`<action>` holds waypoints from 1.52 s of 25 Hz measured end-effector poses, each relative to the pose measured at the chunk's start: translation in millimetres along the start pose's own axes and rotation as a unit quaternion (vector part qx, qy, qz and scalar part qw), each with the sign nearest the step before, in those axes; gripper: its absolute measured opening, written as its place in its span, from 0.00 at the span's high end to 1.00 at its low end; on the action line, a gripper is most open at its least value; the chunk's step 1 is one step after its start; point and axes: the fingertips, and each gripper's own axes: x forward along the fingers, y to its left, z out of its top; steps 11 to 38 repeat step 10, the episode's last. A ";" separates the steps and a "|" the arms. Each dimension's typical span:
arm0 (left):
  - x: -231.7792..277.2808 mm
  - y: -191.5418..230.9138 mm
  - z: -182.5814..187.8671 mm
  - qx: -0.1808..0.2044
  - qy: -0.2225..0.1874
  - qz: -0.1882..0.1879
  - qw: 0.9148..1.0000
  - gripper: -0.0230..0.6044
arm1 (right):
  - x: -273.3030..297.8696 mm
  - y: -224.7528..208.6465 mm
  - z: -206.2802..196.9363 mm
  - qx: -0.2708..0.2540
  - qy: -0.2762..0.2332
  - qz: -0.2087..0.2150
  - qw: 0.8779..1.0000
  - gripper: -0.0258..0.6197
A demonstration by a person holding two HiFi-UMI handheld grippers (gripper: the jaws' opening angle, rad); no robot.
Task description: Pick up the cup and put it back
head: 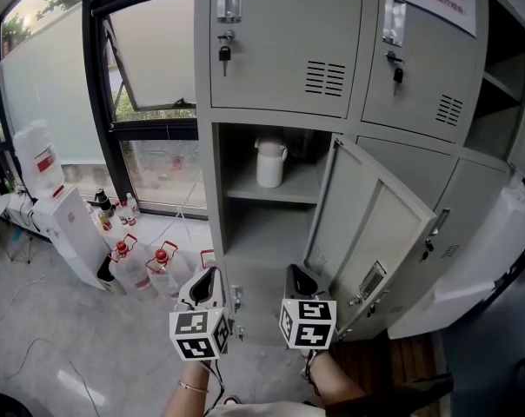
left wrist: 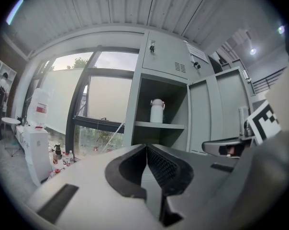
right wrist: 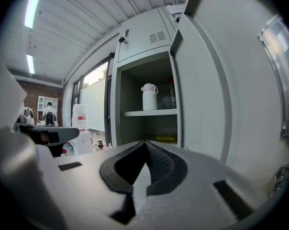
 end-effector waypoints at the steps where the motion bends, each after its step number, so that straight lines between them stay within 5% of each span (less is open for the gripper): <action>1: 0.0 -0.4 -0.6 -0.001 0.000 -0.001 1.000 0.95 | 0.0 -0.6 0.4 -0.001 0.001 -0.002 1.000 0.97; 38: 4.0 -3.5 -3.1 -0.006 0.002 -0.013 1.000 0.95 | -3.2 3.5 1.5 -0.011 0.005 0.001 1.000 0.97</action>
